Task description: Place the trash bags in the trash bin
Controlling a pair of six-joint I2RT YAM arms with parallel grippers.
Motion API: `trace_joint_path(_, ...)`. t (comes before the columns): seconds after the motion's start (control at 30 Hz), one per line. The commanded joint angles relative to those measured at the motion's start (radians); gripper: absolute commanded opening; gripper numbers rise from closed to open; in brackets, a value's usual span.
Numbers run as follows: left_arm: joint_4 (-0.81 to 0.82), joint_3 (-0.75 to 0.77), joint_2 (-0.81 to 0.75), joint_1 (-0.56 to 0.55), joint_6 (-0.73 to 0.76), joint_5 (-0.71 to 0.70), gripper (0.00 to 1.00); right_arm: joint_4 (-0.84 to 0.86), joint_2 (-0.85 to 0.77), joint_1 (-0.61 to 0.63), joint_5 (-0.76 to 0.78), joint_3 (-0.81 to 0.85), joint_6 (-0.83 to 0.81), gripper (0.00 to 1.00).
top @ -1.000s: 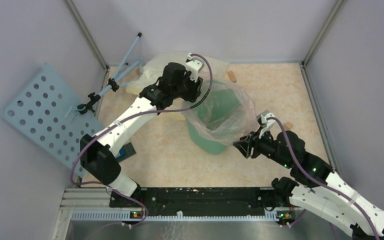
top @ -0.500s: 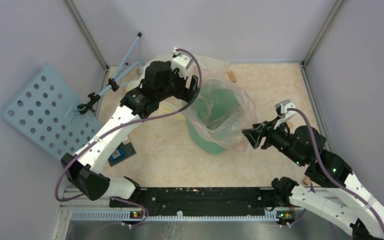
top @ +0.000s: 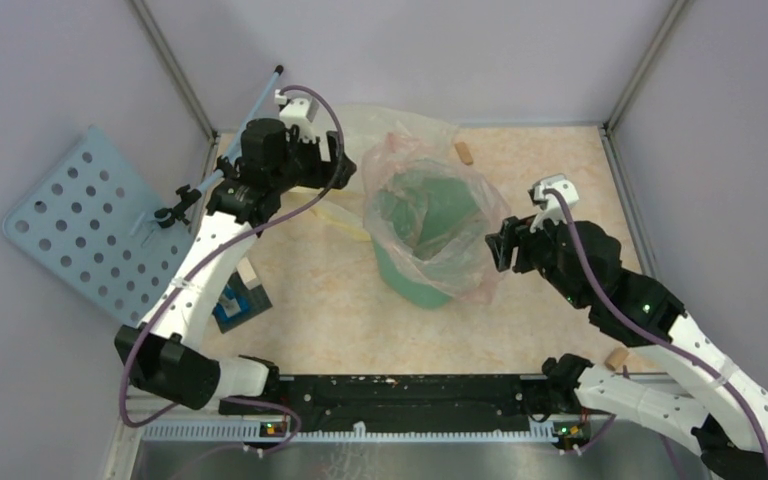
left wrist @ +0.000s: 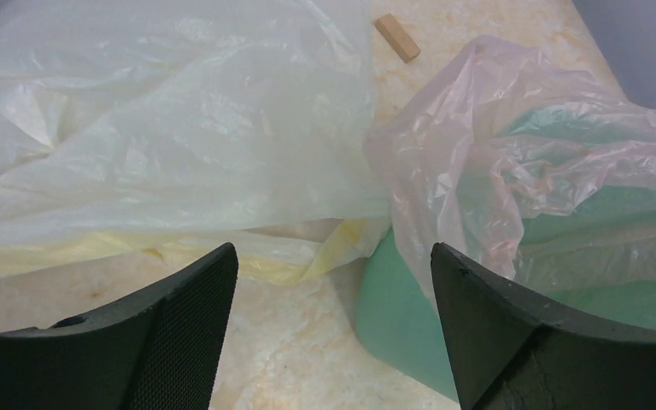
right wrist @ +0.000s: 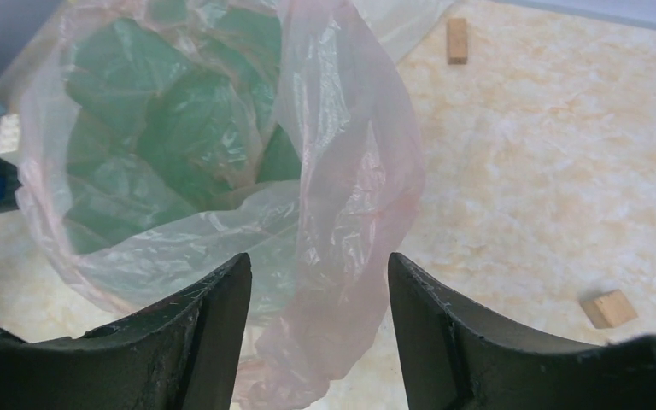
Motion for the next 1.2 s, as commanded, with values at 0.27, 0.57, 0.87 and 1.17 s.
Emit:
trace_joint_path(0.27, 0.185, -0.094, 0.004, 0.097, -0.144, 0.295, 0.92, 0.036, 0.055, 0.008, 0.087, 0.058, -0.066, 0.33)
trace_joint_path(0.57, 0.246, -0.102, 0.043, 0.098, -0.165, 0.363, 0.89, 0.054, 0.064, 0.009, 0.078, 0.063, -0.08, 0.09)
trace_joint_path(0.87, 0.271, -0.084, 0.103, 0.1, -0.183, 0.425, 0.67, 0.069, 0.07, 0.009, 0.096, 0.059, -0.092, 0.0)
trace_joint_path(1.17, 0.274, -0.135, 0.093, 0.115, -0.168, 0.419, 0.1, 0.089, 0.078, 0.009, 0.144, 0.048, -0.107, 0.0)
